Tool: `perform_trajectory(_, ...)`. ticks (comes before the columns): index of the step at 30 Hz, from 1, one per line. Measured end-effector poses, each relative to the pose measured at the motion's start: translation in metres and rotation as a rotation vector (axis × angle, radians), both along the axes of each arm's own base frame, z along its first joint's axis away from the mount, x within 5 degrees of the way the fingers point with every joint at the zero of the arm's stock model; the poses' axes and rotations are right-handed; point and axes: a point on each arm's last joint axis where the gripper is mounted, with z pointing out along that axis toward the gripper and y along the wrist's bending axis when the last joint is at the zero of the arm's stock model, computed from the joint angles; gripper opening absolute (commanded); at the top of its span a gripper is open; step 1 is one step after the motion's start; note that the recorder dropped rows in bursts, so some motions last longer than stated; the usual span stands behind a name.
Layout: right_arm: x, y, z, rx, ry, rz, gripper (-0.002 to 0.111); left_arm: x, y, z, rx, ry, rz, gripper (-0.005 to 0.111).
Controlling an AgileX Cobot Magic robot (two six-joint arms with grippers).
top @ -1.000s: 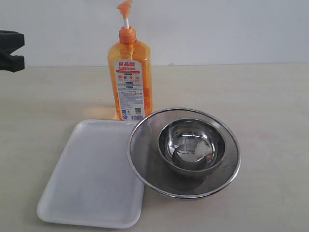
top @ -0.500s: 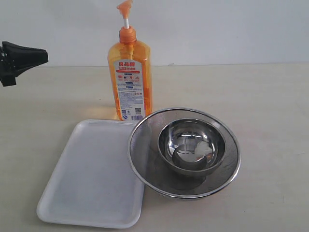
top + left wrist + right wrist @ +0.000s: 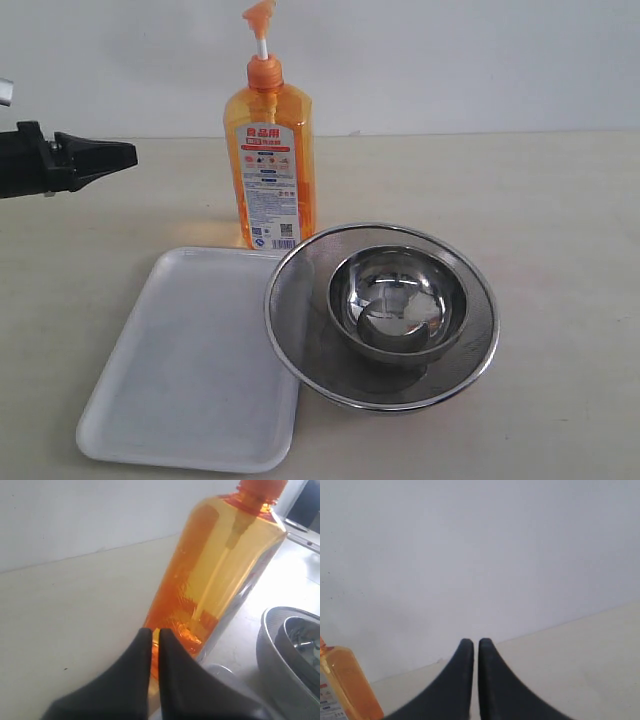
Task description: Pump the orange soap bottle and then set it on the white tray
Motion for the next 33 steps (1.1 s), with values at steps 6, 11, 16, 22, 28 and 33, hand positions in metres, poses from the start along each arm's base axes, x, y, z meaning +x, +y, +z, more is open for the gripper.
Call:
perform_trajectory(6, 0.000, 0.000, 0.002, -0.014, -0.022, 0.000, 0.000, 0.000, -0.011, -0.001, -0.007, 0.023, -0.031, 0.005)
perform_trajectory(11, 0.008, 0.003, 0.013, -0.086, 0.028, 0.032, 0.000, 0.000, -0.034, -0.001, 0.027, -0.020, -0.108, 0.005)
perform_trajectory(16, 0.028, 0.011, 0.030, -0.182, 0.125, 0.105, 0.000, 0.006, -0.046, 0.008, 0.081, -0.086, -0.181, 0.005)
perform_trajectory(22, 0.064, 0.020, 0.039, -0.299, 0.271, 0.154, 0.000, 0.022, -0.045, 0.028, 0.150, -0.189, -0.228, 0.005)
perform_trajectory(28, 0.107, 0.028, 0.049, -0.327, 0.376, 0.169, 0.000, 0.035, -0.042, 0.046, 0.194, -0.264, -0.228, 0.005)
perform_trajectory(33, 0.147, 0.034, 0.059, -0.343, 0.425, 0.177, 0.000, 0.039, -0.041, 0.046, 0.233, -0.266, -0.203, 0.010)
